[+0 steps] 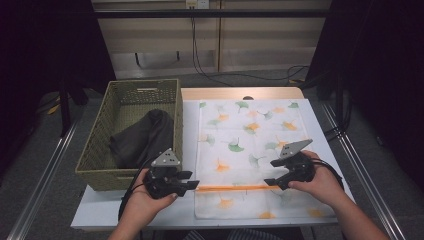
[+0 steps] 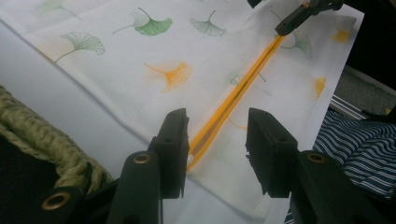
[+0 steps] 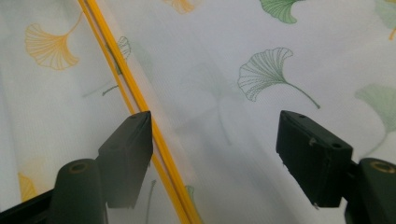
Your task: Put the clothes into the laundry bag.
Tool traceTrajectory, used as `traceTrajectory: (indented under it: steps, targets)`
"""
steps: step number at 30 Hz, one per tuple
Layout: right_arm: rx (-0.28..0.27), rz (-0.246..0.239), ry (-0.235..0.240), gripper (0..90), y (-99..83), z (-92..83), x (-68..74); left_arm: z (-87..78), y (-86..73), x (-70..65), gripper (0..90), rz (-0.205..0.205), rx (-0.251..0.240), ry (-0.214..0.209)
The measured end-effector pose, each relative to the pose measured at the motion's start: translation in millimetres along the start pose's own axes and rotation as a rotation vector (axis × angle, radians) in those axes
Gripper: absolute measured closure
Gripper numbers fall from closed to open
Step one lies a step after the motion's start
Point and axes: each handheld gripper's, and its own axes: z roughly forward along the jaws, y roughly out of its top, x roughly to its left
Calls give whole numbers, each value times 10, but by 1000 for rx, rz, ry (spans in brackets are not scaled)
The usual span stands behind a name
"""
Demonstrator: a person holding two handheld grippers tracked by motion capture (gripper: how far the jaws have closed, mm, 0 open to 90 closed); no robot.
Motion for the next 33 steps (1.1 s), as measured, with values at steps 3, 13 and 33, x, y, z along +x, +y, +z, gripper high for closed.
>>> traceTrajectory:
  steps: [3,13,33]
  targets:
    - [14,-7,-8,268,17,65,1,4,-5,9,594,-6,-5,-11]
    - [56,-32,17,244,42,222,14,11,-12,6,590,-7,-7,-10]
    - [103,-70,-20,218,70,347,17,19,-10,0,588,2,-6,-20]
